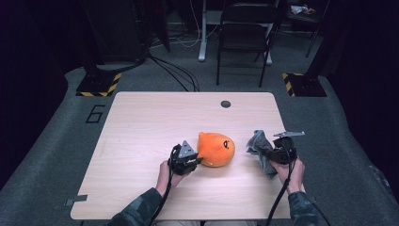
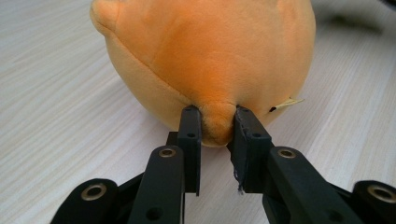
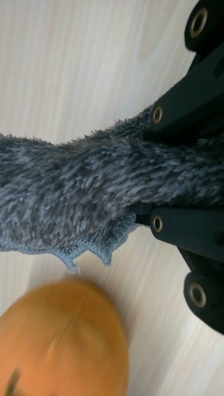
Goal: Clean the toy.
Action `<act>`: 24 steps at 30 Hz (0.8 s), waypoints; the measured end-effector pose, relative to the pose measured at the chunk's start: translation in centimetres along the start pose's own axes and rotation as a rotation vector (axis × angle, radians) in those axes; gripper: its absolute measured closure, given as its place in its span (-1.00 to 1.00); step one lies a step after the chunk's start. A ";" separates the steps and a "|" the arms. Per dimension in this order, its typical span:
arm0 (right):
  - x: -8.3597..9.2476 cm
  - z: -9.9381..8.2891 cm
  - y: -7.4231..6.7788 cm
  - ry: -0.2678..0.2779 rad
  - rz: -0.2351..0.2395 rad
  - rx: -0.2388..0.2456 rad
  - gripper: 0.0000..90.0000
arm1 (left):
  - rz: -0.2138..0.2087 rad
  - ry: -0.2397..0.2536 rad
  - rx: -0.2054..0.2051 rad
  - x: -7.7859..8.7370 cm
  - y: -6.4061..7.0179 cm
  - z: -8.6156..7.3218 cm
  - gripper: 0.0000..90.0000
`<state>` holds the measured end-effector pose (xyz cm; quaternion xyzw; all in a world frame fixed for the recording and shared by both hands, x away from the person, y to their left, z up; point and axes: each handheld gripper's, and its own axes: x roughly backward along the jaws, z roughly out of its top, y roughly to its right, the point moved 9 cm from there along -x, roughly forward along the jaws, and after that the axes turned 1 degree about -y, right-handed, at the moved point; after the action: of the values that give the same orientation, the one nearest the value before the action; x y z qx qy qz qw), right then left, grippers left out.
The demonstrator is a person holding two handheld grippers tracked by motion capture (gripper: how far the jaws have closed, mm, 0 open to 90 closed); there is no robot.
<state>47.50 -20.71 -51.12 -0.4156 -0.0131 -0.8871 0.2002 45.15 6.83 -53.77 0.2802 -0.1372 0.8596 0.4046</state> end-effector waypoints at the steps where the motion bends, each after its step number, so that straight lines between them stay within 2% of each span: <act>1: 0.3 0.4 -0.6 0.008 0.016 0.000 0.73 | -0.003 0.004 0.002 0.0 0.1 0.1 0.66; 4: 0.7 1.7 -2.6 0.033 0.051 0.030 0.73 | -0.003 0.011 -0.010 0.0 0.3 0.3 0.66; 10: 0.7 3.1 -5.9 0.032 0.069 0.096 0.73 | 0.003 0.027 -0.005 0.0 0.2 0.5 0.67; 13: 0.8 3.8 -7.1 0.046 0.085 0.124 0.73 | 0.003 0.035 -0.017 0.1 0.3 0.8 0.67; 14: 0.9 4.0 -7.6 0.043 0.090 0.115 0.73 | -0.001 0.038 -0.019 0.1 0.4 0.9 0.67; 21: 0.8 5.8 -10.8 0.066 0.134 0.164 0.73 | 0.003 0.068 -0.013 0.0 0.4 1.5 0.68; 24: 0.6 6.4 -12.2 0.072 0.147 0.190 0.73 | 0.000 0.077 -0.035 0.0 0.7 1.9 0.69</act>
<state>47.34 -8.44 -44.78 -0.3627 -0.0593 -0.8791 0.3035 45.31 5.51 -52.26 0.2396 -0.1365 0.8674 0.4142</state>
